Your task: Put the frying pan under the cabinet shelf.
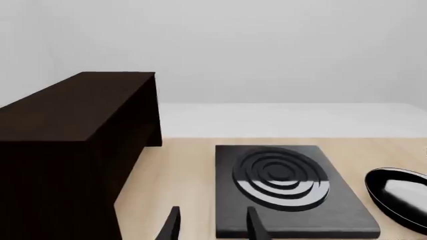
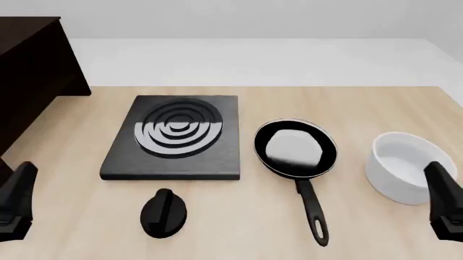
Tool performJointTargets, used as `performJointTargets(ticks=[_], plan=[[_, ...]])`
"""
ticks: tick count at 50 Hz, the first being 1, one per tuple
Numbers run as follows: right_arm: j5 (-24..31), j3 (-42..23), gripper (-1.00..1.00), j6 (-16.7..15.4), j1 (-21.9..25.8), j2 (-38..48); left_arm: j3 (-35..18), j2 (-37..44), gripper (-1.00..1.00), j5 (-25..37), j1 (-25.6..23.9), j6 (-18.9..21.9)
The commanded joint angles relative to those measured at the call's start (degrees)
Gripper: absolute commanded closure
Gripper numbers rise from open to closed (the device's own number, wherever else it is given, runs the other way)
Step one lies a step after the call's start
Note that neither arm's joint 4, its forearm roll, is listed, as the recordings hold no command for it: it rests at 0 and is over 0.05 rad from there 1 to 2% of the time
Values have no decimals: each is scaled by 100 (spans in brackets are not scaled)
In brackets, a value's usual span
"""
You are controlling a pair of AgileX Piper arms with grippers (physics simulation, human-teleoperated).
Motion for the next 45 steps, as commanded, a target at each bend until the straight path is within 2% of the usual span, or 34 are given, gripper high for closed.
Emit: performJointTargets(ticks=[1, 7, 8, 9, 10, 11, 14, 15, 17, 18, 19, 20, 21, 27, 28, 29, 32, 33, 35, 36, 37, 38, 39, 41, 43, 45], plan=[[-5, -10, -100, 44, 32, 0, -7, -1, -100, -77, -246, 285], [13, -31, -100, 86, 60, -3, -84, 141, -100, -52, -795, 522], [14, -31, -100, 86, 60, -3, -104, 134, -100, -42, -874, 630], [15, -41, -100, 95, 68, 4, -206, 292, -100, -107, -1119, 929], [6, -30, -100, 100, 74, 3, -206, 304, -100, -118, -1119, 929], [4, -27, -100, 107, 80, 5, -487, 1002, -100, -323, -1122, 839], [-7, -10, -100, 121, 90, 2, -1016, 1677, -100, -289, -1502, 828], [-8, -6, -100, 125, 94, 1, -1360, 2147, -100, -202, -1713, 854], [-2, -10, -100, 134, 96, -3, -1801, 2628, -100, 8, -1875, 576], [-1, -11, -100, 138, 94, -6, -2314, 3230, -100, 277, -1953, 258], [-2, -9, -100, 140, 93, -14, -2498, 3581, -100, 368, -1894, 312], [-3, -11, -100, 146, 94, -17, -2501, 3585, -100, 367, -1894, 312], [-2, -14, -100, 145, 90, -7, -2931, 4025, -100, 618, -1804, 534], [-10, -6, -100, 158, 108, 26, -4098, 4763, -100, 1589, -2425, 897], [-10, -6, -100, 158, 108, 26, -4102, 4765, -100, 1592, -2425, 897], [-10, -9, -100, 168, 111, 26, -4242, 4940, -100, 1733, -2476, 1084], [-30, -11, -100, 168, 113, 37, -4767, 5318, -100, 2201, -2936, 1088], [-23, -11, -100, 160, 110, 29, -5056, 5644, -100, 2468, -3350, 918], [-13, -9, -100, 176, 97, 19, -5137, 5683, -100, 2515, -3313, 1080], [-3, -11, -100, 188, 91, 4, -5442, 5936, -100, 2687, -3982, 799], [6, -13, -100, 198, 80, -10, -5533, 5908, -100, 2732, -3887, 903], [6, -13, -100, 204, 75, -17, -5670, 5955, -100, 2758, -4126, 926], [2, -11, -100, 206, 77, -19, -5924, 6253, -100, 3030, -4408, 442], [1, -13, -100, 210, 81, -19, -6038, 6313, -100, 3031, -4486, 753], [-1, -10, -100, 224, 87, -19, -6318, 6649, -100, 3219, -4978, 530], [0, -14, -100, 240, 94, -22, -6478, 6858, -100, 3290, -5178, 516]])
